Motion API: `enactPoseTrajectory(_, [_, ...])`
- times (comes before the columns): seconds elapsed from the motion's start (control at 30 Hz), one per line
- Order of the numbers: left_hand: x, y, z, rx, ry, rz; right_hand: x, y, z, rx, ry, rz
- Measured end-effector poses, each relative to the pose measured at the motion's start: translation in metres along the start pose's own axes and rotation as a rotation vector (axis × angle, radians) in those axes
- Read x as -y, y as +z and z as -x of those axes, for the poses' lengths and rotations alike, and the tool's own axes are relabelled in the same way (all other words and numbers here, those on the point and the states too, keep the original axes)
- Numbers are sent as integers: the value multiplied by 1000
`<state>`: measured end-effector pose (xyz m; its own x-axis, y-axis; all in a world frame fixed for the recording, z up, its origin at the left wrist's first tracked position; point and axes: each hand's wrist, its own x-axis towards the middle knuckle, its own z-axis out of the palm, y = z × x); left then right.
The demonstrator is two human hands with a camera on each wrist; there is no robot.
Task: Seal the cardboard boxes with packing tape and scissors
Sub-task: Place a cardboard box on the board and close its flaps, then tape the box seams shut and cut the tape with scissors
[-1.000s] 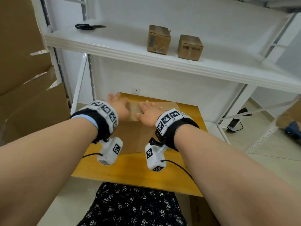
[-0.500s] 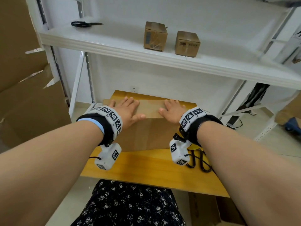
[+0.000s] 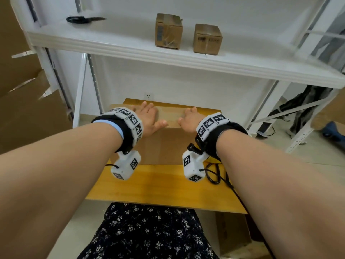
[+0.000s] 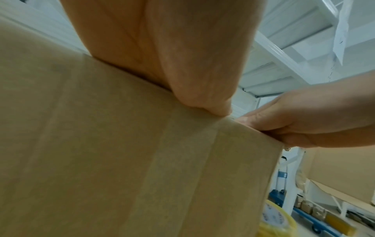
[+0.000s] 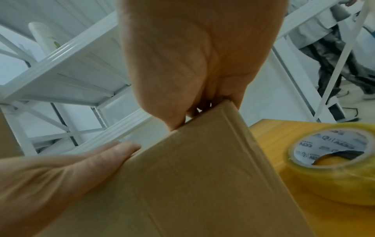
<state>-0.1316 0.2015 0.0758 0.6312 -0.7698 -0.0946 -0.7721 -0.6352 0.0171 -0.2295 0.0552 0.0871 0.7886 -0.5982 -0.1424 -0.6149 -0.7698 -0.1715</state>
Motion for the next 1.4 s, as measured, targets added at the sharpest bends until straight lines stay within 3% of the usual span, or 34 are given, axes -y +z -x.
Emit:
enactPoseTrajectory(0.1, [-28, -3, -3, 28, 105, 13, 4, -5, 8, 36, 51, 52])
enactPoseTrajectory(0.2, [-47, -6, -8, 12, 175, 45, 4, -20, 20, 40, -39, 96])
enactPoseTrajectory(0.3, [-47, -7, -12, -2, 158, 99, -13, -32, 14, 65, -103, 189])
enactPoseTrajectory(0.4, [-47, -5, -15, -44, 122, 131, -24, -43, 12, 104, -97, 141])
enactPoseTrajectory(0.57, [-58, -6, -22, -125, 33, 181, -33, -33, 7, 82, -77, -92])
enactPoseTrajectory(0.67, [-58, -7, -27, -144, 0, 198, -48, -30, 3, 57, -43, -438])
enactPoseTrajectory(0.77, [-53, -6, -29, -140, 9, 212, -79, -24, -7, -11, 93, -712])
enactPoseTrajectory(0.9, [-51, -7, -30, -132, 28, 221, -124, 6, -9, 38, 235, -450])
enactPoseTrajectory(1.03, [-49, -9, -31, -126, 28, 225, -138, 38, 0, 190, 215, 78])
enactPoseTrajectory(1.1, [-49, -10, -31, -125, 20, 243, -139, 48, -2, 235, 192, 152])
enactPoseTrajectory(1.23, [-48, -9, -30, -151, 4, 283, -138, 60, -10, 192, 214, 2])
enactPoseTrajectory(1.4, [-48, -5, -30, -203, 4, 298, -129, 71, -16, 263, 263, 181])
